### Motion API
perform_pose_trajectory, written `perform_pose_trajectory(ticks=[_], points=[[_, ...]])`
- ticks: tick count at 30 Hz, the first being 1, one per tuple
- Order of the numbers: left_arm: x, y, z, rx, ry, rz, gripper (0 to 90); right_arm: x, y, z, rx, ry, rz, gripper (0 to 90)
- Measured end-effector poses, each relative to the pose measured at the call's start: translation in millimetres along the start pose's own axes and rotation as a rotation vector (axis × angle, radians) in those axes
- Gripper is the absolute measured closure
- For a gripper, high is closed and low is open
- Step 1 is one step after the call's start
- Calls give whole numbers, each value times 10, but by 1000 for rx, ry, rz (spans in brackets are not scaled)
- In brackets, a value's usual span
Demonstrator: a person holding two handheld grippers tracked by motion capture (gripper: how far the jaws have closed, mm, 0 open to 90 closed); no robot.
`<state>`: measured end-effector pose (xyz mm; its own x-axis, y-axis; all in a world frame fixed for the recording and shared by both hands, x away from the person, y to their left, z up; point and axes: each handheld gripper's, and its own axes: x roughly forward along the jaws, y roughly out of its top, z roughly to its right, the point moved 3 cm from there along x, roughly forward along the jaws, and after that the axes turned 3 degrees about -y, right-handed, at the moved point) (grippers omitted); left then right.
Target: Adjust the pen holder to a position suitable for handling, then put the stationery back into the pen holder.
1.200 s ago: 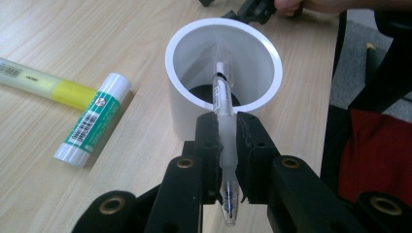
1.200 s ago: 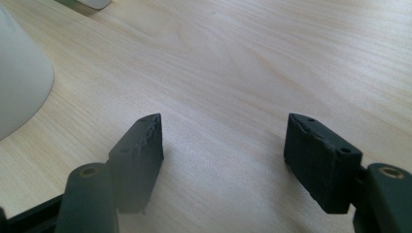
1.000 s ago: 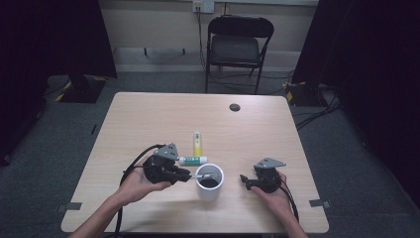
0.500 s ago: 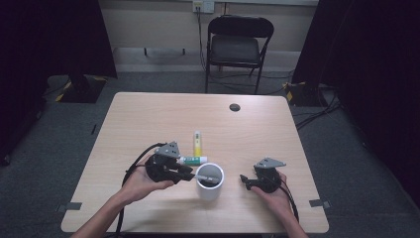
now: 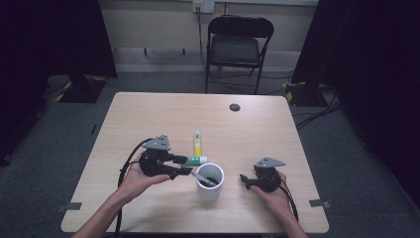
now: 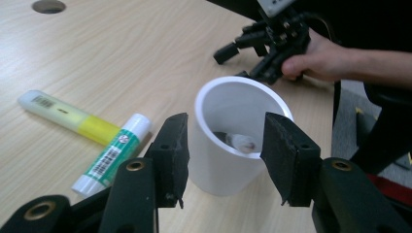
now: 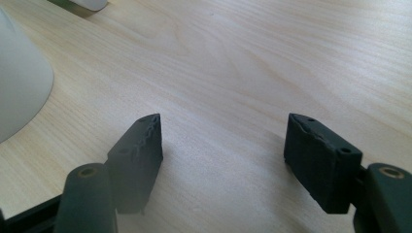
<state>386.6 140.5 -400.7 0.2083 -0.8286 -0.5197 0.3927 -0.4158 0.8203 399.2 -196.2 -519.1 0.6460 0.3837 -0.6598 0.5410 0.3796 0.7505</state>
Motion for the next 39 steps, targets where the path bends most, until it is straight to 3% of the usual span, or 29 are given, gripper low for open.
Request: perform_pose_trajectory(ticks=[4,9,15,20,25,27,31,39], points=[[-50,-87,-122,-27,25,21,558,1,1,0,1,-1,0,295],[-72,-203,-207,-28,47,8,560,7,6,1,2,-4,1,295],[-30,-332,-407,-42,98,-22,544,1,0,-4,2,-7,2,296],[112,-405,-529,-19,147,-67,548,0,-1,-5,4,-7,1,296],[239,-418,-627,-12,154,-80,561,0,0,-4,5,-6,0,295],[292,-427,-691,-19,168,-82,563,0,0,-3,4,-5,0,295],[367,-447,-779,-50,152,-76,574,0,0,-4,4,-5,0,295],[508,-474,-877,-47,180,-78,492,2,1,-2,3,-4,0,295]])
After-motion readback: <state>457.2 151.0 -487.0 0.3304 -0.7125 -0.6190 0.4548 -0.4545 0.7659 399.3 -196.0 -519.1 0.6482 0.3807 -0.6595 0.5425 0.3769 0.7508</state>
